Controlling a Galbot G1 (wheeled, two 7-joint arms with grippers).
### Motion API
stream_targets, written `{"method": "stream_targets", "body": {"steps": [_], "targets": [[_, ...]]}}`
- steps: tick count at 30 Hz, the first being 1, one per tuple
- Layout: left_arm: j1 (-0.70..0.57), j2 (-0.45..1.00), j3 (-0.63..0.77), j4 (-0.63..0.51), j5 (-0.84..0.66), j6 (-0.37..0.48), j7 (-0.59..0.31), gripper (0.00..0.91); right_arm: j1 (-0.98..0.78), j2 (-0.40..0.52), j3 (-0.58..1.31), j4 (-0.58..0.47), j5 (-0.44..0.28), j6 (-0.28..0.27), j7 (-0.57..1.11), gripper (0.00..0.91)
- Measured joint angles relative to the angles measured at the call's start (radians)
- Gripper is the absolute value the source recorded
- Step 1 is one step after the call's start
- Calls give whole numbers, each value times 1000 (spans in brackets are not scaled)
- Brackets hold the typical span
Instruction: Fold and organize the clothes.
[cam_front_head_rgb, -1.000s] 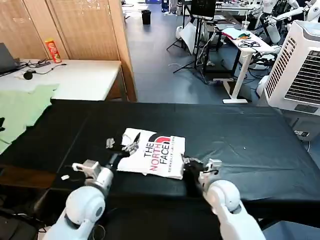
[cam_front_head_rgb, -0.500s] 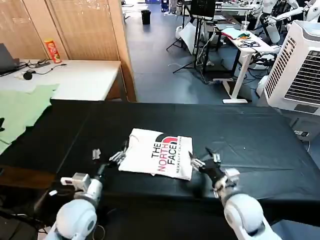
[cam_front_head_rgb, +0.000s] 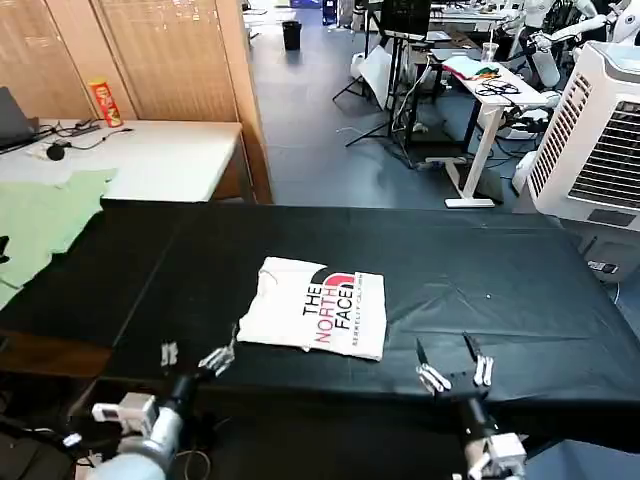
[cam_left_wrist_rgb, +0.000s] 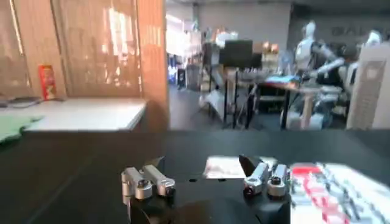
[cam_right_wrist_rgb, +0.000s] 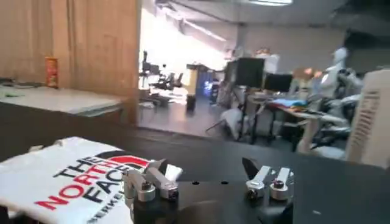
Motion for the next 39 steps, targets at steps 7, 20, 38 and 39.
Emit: {"method": "stream_targets", "body": {"steps": [7,20,38,39], "targets": [[100,2,-43,-45,-20,25,-3,878,-158,21,18,59,27,-13,35,878],[133,0,-67,-59,-44,7,9,878,-216,26,5,66,24,-25,34,878],[160,6,-77,-65,-33,23,22,878,-225,22,5,64,25,-32,33,878],[164,7,-78,-67,-33,24,24,878,-226,22,5,65,25,-33,34,878]]}}
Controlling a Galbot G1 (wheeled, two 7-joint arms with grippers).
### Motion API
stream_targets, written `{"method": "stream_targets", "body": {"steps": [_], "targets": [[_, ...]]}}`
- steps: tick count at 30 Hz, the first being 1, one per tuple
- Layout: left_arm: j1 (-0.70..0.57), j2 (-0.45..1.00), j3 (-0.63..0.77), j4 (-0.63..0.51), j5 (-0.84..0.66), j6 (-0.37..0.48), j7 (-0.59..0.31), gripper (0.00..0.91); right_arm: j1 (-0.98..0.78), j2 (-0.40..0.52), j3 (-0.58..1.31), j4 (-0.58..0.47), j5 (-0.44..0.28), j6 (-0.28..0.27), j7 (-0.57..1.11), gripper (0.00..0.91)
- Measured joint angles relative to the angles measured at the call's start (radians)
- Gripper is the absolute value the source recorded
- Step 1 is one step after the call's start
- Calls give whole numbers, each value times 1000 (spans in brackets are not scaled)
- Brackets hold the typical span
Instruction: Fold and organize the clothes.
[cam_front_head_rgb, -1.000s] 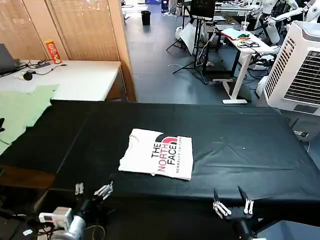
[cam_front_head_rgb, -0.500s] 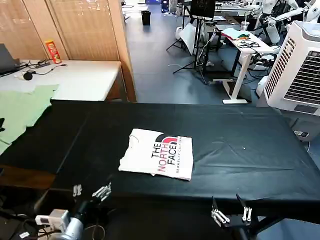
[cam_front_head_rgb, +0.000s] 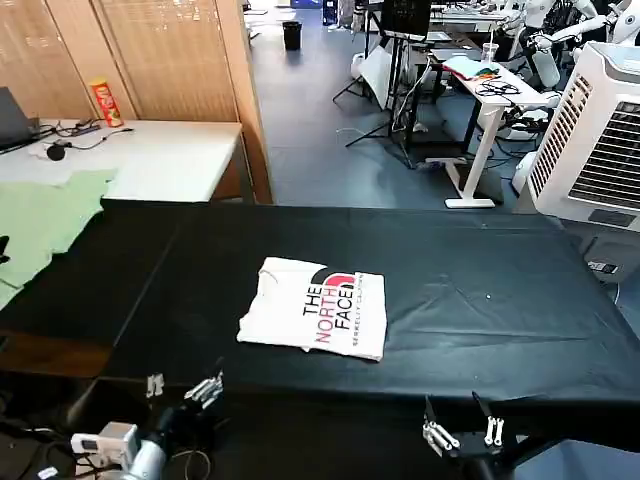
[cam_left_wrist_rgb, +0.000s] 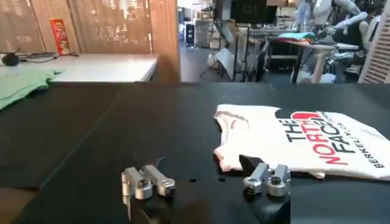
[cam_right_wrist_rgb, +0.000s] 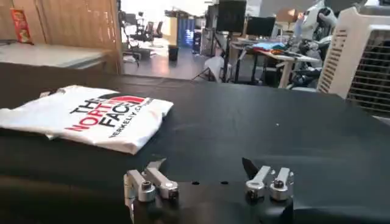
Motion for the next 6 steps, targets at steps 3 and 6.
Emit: {"method": "stream_targets", "body": {"steps": [3,6], "targets": [[7,0,-2,-2,0,0,6,878,-1,0,0,0,0,-1,1,878],[12,1,-4,-2,0,0,11,878,-2,0,-1,0,1,-2,1,878]]}}
